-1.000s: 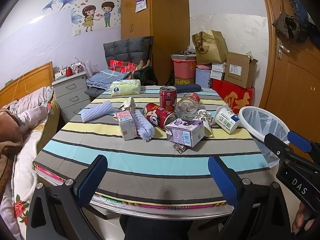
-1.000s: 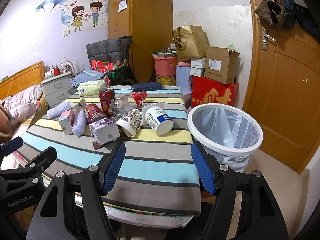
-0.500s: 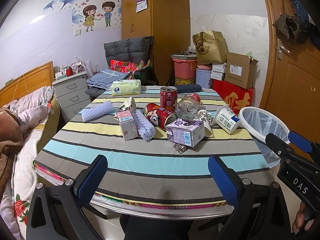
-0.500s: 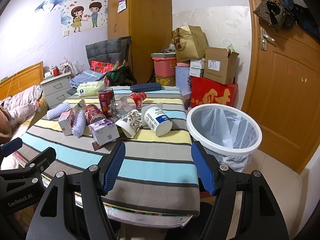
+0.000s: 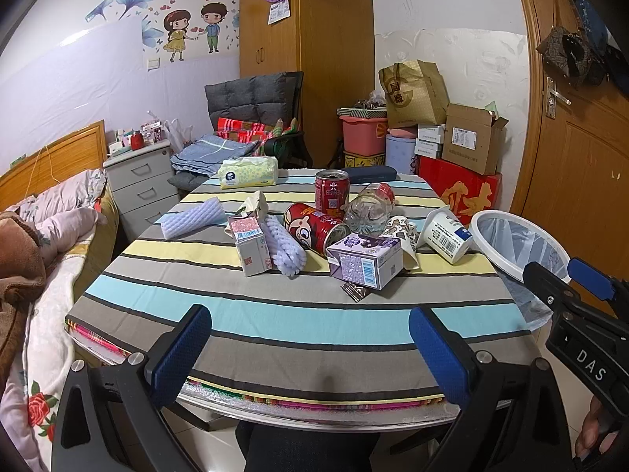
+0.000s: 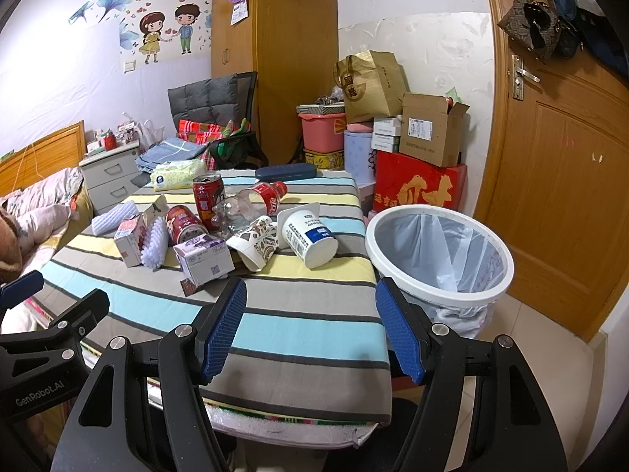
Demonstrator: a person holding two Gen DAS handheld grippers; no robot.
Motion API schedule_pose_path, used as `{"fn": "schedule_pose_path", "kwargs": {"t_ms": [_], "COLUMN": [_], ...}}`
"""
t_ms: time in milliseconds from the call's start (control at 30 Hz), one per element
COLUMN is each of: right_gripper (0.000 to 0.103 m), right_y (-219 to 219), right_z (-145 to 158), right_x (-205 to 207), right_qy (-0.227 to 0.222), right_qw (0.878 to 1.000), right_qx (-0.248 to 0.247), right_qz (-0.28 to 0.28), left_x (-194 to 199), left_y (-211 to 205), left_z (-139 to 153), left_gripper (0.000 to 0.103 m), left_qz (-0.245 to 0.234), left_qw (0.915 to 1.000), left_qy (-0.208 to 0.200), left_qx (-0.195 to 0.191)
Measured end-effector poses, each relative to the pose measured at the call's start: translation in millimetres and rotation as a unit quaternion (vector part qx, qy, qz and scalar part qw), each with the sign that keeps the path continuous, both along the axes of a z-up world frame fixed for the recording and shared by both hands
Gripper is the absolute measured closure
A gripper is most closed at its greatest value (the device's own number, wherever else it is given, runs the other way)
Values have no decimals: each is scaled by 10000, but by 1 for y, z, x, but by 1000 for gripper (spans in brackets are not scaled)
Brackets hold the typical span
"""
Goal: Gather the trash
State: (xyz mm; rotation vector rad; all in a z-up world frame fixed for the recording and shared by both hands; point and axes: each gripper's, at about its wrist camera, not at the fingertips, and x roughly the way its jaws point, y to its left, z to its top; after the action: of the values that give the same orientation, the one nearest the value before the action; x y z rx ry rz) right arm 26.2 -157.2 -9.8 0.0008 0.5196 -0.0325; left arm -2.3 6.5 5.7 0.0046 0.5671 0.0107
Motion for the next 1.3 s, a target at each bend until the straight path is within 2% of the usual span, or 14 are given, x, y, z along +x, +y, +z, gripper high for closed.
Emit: {"fn": "schedule_pose_path", "kwargs": {"t_ms": [1300], "right_gripper": [33], "right_y": [-1], "right_z": [1], "right_x": [1], "right_qy": [-10], "right_qw": [10000], "right_qx": [-32], "right_qz": [26], "left_x": [4], "left_y": [7], "left_z": [-3], "left_gripper": [1], "left_qz": [19], "left_qw": [9999], "left_qy": [75], "left_qx": [-65]}}
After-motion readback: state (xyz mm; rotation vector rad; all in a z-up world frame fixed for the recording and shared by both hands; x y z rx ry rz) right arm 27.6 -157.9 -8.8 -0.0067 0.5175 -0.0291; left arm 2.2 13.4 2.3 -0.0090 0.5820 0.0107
